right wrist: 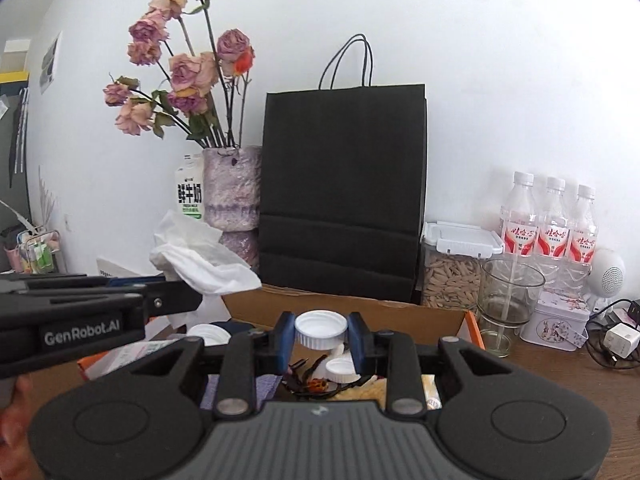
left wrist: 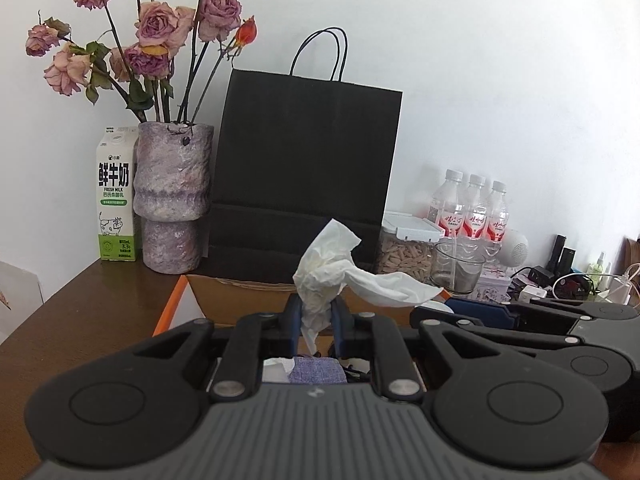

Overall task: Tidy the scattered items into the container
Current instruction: 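Carry the tissue and cap into the box and open both tools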

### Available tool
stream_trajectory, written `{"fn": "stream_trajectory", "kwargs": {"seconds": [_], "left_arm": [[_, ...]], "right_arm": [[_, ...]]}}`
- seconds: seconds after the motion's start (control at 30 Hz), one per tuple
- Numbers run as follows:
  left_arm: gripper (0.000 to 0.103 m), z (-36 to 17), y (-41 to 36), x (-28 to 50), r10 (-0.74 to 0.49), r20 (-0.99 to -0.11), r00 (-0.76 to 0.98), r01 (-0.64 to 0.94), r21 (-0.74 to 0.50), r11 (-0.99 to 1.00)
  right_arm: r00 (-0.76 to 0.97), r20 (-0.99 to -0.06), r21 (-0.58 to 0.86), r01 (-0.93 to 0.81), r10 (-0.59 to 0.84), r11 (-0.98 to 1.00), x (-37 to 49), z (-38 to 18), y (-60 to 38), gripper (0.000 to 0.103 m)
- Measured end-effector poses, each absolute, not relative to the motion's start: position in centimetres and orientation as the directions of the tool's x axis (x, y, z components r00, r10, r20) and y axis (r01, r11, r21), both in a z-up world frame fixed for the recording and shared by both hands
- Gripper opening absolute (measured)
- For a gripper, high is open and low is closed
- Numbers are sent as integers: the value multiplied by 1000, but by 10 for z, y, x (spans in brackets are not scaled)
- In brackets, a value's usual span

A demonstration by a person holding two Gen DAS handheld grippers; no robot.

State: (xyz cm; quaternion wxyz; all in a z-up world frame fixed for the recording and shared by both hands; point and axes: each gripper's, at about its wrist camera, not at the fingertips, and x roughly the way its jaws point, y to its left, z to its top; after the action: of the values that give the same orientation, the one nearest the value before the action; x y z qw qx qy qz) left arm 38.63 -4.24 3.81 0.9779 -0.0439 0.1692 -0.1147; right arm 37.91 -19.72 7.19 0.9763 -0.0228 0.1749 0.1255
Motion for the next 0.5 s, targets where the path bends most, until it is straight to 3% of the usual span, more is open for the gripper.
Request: {"fn": "stream_trajectory", "kwargs": {"seconds": [0.27, 0.5], "left_arm": [[16, 16, -45, 402, -221, -358, 907, 206, -80, 975], [17, 10, -51, 402, -228, -375, 898, 225, -53, 973]], "right_arm": [[888, -415, 11, -213, 198, 977, 409, 43, -210, 27], [889, -413, 6, -215, 198, 977, 406, 41, -209, 27]]}}
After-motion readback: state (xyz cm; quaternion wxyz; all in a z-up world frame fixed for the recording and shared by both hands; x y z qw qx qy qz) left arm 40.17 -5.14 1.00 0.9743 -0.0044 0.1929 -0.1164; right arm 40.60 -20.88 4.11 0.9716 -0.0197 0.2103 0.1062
